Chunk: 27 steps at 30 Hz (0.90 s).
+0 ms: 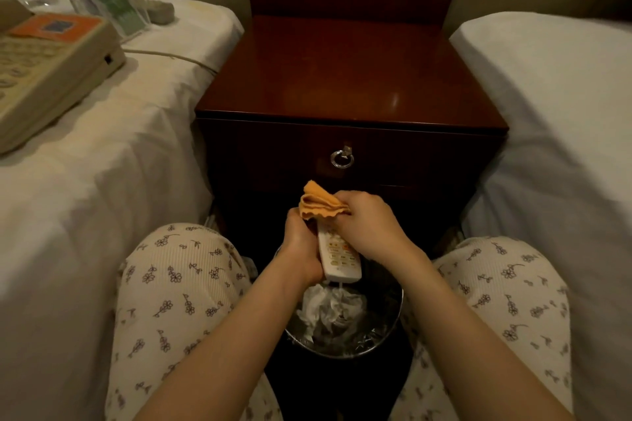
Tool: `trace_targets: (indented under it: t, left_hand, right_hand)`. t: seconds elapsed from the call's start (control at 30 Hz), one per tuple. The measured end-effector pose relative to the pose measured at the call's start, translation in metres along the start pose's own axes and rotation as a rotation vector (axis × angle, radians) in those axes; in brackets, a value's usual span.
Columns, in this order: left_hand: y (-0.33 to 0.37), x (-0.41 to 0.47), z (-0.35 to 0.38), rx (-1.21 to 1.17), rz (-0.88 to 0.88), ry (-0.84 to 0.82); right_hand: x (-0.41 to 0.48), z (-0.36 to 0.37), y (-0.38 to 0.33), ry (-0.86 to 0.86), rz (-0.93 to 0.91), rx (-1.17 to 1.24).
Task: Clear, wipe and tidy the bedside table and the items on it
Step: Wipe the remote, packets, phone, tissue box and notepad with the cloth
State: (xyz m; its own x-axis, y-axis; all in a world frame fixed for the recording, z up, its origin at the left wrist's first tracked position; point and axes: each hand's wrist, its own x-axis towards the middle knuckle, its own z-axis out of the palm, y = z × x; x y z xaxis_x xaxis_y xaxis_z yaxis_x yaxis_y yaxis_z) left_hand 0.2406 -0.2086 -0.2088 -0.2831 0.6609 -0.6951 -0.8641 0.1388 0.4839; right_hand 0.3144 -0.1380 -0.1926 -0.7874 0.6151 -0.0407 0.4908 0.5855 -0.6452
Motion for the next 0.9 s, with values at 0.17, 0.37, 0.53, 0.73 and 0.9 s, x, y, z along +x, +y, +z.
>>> trace_targets:
  t: [0.17, 0.37, 0.53, 0.73, 0.9]
  left_hand:
    - [0.004, 0.002, -0.004, -0.043, 0.010, 0.076]
    - [0.007, 0.002, -0.004, 0.029, 0.008, 0.097]
    - [0.006, 0.008, -0.006, 0.028, 0.021, 0.128]
    - [0.013, 0.003, -0.001, -0.059, 0.122, 0.181]
    - [0.009, 0.003, -0.001, -0.007, 0.186, 0.178]
  right_hand:
    - [-0.014, -0.007, -0.013, -0.176, 0.013, 0.160]
    - [-0.015, -0.021, -0.016, -0.234, 0.017, 0.192]
    - [-0.018, -0.026, -0.018, -0.391, 0.027, 0.157]
    - [-0.015, -0.032, -0.013, -0.008, 0.078, 0.215]
    - [-0.013, 0.000, -0.020, 0.083, -0.033, 0.150]
